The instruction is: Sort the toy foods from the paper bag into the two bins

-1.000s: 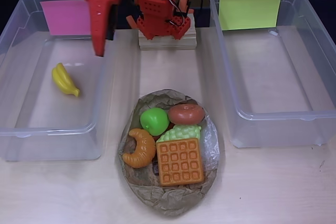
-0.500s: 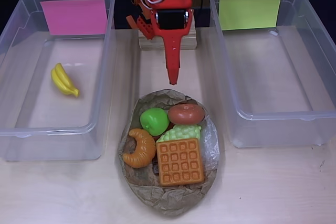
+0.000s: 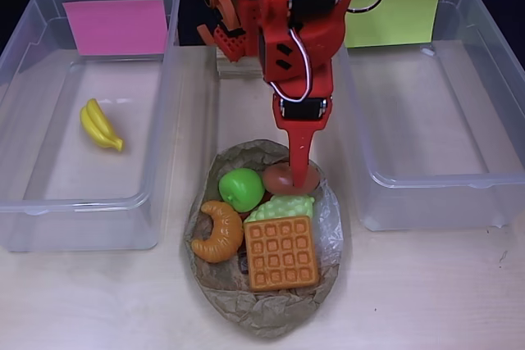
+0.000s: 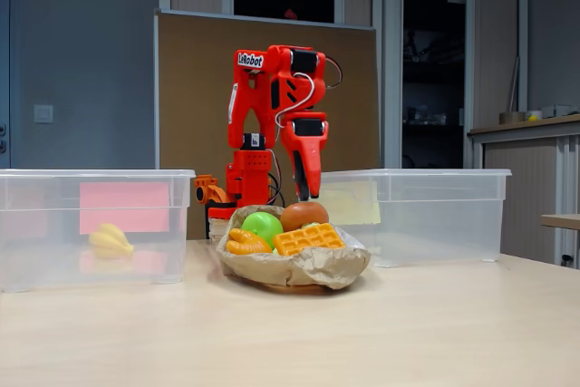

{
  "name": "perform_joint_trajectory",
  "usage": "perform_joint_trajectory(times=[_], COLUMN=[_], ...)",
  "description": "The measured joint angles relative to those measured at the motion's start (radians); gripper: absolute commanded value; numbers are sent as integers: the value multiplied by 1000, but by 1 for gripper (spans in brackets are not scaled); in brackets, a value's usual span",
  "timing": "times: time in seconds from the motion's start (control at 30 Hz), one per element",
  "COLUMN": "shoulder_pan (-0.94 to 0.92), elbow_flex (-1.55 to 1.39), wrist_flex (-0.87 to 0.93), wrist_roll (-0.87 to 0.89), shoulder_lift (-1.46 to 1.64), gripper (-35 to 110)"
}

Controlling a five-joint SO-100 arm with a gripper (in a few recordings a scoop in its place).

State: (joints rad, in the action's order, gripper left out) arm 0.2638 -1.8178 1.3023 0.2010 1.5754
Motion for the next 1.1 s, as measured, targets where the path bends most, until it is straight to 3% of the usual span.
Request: perform_joint_trajectory(times=[0.73, 1.1], shoulder_pan=[-34, -38], elbow_flex=[163, 202], wrist_flex=[9, -8], wrist_roll=[-75, -75], shoulder_lift=[-218, -255], gripper=[28, 5])
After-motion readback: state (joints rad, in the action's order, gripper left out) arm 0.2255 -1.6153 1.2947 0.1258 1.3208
